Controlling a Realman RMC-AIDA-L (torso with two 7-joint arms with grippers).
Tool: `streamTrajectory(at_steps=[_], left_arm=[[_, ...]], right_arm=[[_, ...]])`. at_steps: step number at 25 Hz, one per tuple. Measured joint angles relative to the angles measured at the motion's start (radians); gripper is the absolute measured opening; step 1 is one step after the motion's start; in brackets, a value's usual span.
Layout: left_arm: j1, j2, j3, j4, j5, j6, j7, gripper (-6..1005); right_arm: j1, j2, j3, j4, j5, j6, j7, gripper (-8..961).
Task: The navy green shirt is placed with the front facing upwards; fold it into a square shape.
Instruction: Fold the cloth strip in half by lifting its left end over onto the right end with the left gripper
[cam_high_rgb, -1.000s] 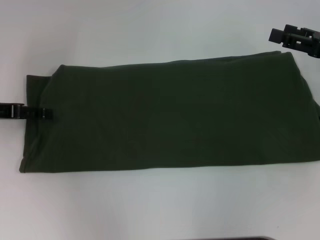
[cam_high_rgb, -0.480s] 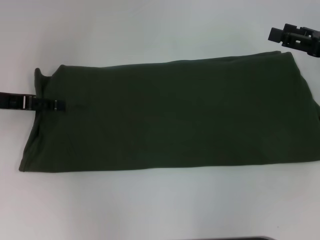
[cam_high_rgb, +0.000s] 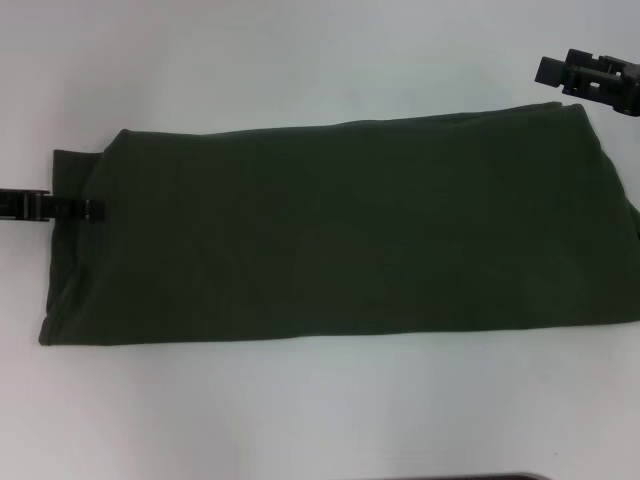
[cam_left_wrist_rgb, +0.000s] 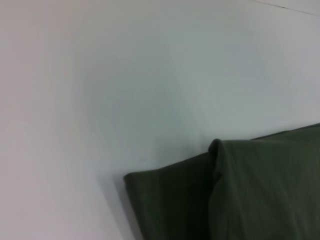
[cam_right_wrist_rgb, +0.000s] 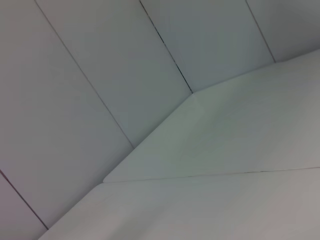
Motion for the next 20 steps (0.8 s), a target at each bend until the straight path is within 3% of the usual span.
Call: streamTrajectory(at_steps=[10, 20], left_arm=[[0.024, 0.001, -0.006, 0.031, 0.005, 0.002, -0.004, 822], [0.007, 0.002, 0.001, 0.014, 0.046, 0.022, -0.014, 821]], right_arm=[[-0.001, -0.003, 0.0, 0.0, 0.0, -0.005, 0.006, 931], [-0.007, -0.009, 0.001, 0.0, 0.0, -0.007, 0.013, 931]])
